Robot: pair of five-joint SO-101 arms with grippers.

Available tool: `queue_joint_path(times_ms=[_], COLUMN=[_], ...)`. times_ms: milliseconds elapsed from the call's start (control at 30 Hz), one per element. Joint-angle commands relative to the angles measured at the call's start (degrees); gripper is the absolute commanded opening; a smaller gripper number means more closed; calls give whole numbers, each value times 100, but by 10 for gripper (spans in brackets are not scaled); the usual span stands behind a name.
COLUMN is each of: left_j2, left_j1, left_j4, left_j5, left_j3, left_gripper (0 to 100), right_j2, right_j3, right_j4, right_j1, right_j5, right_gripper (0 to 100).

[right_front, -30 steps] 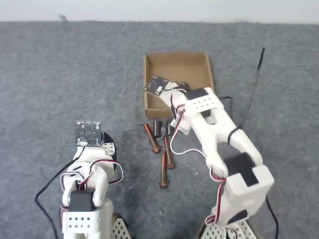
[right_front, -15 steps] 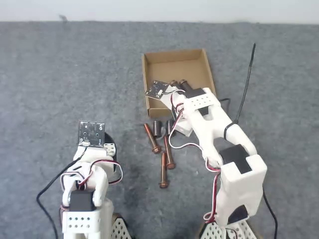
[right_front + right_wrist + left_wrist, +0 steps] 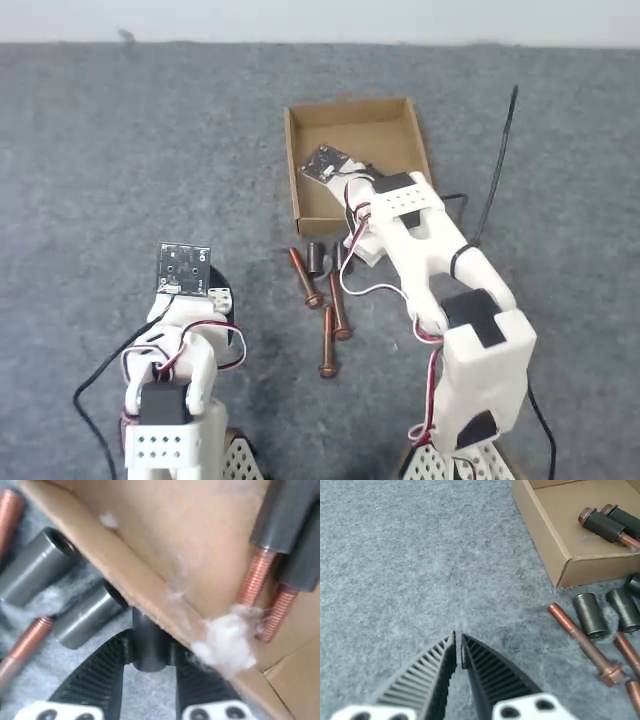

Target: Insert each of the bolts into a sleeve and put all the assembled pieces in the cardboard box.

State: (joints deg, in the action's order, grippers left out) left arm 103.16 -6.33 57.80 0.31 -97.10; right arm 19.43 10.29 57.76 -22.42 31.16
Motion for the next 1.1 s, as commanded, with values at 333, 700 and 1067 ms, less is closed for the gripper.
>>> queue_joint_path(times_ms=[333,700,1067], left_j2=[62,62,53], left_j1=[-26,-26,-26], left_j4=[-167,-167,-132], left_j5=[-44,-44,-44], left_j3=[48,48,48], left_gripper=[12,12,12], right_j2=[-3020,-4866,-5174], right_j3=[2312,4062,5398], right_j4=[-22,-22,-1727], right_j1=[207,892,2492], right_j5=[-1002,-1785,-1380], right_gripper=[6,6,6])
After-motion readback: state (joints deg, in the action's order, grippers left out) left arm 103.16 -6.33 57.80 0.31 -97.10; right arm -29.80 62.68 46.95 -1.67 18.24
